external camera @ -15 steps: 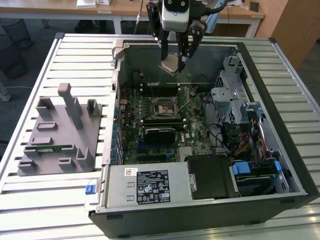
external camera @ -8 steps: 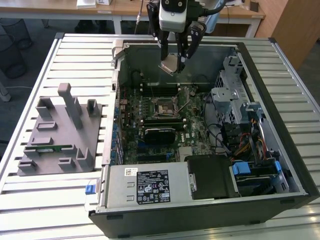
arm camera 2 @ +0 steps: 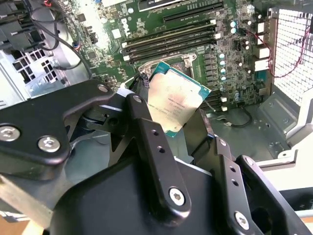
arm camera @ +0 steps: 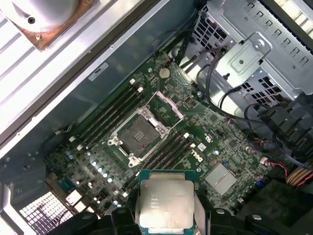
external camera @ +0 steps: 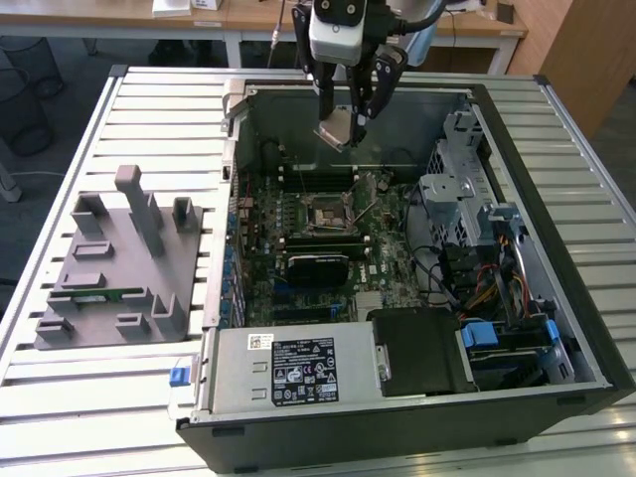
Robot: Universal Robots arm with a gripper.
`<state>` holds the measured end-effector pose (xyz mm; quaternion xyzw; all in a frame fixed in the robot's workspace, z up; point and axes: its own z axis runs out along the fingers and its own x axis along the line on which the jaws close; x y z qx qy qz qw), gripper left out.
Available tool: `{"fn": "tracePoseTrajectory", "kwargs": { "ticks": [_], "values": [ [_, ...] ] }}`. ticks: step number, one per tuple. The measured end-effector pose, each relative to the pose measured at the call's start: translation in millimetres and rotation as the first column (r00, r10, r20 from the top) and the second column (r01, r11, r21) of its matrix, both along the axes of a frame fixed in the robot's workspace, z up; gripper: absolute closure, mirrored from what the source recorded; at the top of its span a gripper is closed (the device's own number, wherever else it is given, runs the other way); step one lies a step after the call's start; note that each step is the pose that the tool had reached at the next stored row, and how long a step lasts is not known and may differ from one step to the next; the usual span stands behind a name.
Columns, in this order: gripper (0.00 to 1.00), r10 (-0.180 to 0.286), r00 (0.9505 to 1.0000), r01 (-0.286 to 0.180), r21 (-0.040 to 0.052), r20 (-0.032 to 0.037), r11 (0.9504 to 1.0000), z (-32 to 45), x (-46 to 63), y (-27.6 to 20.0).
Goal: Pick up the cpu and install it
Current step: 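Place the cpu into insertion slot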
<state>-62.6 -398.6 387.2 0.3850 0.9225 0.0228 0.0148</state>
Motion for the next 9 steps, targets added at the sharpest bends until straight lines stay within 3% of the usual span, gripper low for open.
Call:
{"fn": "tracePoseTrajectory", "kwargs": {
  "ticks": [9],
  "values": [
    [0.47, -0.05, 0.9987, 0.05, 0.0, 0.0001, 0.9987, -1.1, -1.4, 0.1]
  ]
}}
